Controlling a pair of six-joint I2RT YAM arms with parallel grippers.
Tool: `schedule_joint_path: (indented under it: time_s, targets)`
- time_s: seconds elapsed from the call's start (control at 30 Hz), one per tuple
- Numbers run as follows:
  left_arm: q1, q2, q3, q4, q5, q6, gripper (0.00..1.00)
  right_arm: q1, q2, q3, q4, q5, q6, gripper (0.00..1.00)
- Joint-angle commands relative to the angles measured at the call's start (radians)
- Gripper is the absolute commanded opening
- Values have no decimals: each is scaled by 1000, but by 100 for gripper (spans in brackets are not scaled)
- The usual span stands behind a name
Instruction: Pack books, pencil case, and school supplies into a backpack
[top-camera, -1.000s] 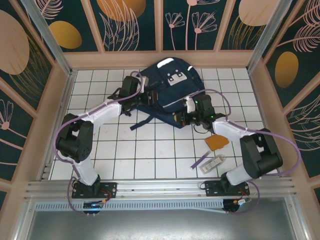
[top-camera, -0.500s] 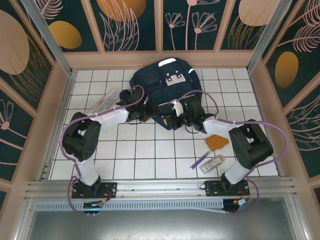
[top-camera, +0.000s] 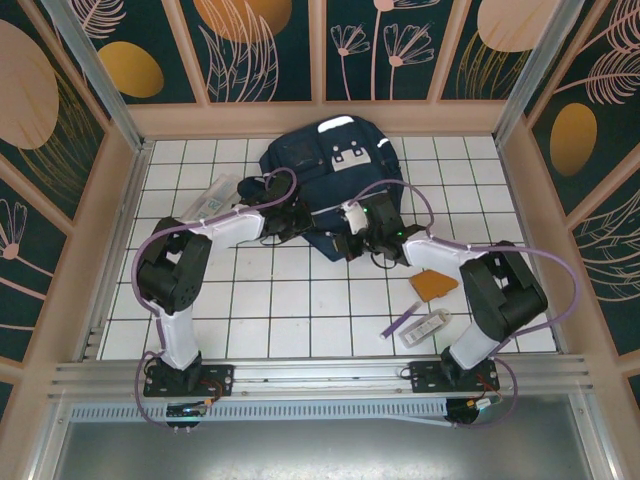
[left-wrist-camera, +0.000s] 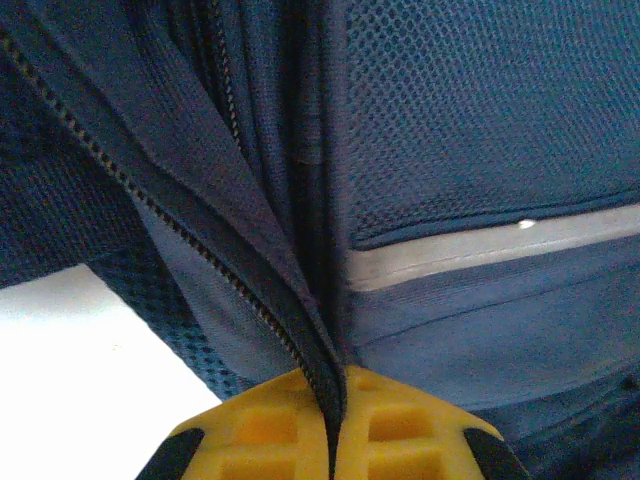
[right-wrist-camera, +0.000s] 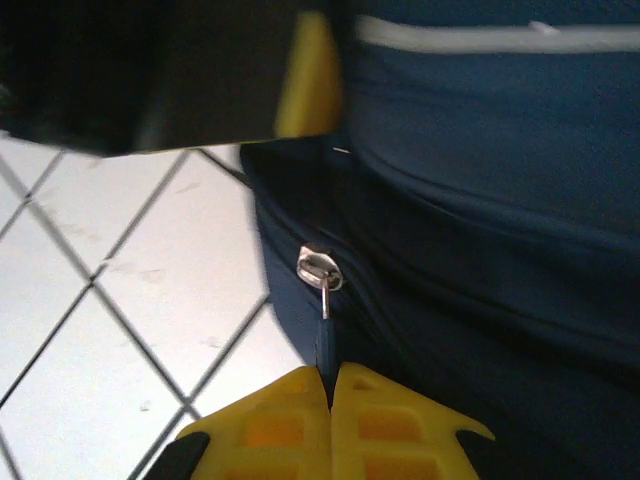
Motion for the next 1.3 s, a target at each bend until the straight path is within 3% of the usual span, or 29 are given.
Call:
schedule_joint_path:
  time_s: [0.0,0.17,0.33,0.43,0.47,0.53,0.6,0.73,0.83,0.97,1.07,1.27]
  targets:
    - [47,-29,25,-25,-33,224,0,-87,-52,-24,-132,297,177,0]
    - [107,1,64,-55,33,429,0,-210,-134,-123,-127,404,335,0]
    - [125,58,173,-160,30,637,0,-230,-144,-114,-141,373,210,0]
    - [136,64,215,-180,-3,691,0,-203,-155,-115,-161,337,110,0]
    - [136,64,230,-176,-22,680,4,-181,-162,-117,-157,302,70,0]
    - [137,62,265,-186,-37,615,35,-128,-179,-123,-121,199,-5,0]
    - [137,44,263,-192,8,512,43,-76,-187,-121,-73,97,-48,0]
    - [107,-86,47,33,238,313,45,-19,-168,-108,56,-101,-57,0]
    - [51,-173,-61,72,195,312,47,-1,-164,-119,175,-182,-16,0]
    - [10,-185,-143,26,143,185,47,1,-138,-109,210,-239,-18,0]
    - [-32,-239,-168,-6,43,120,50,21,-115,-89,179,-258,-53,0]
    - [-35,-207,-119,-128,-27,26,52,65,-84,-73,175,-239,-71,0]
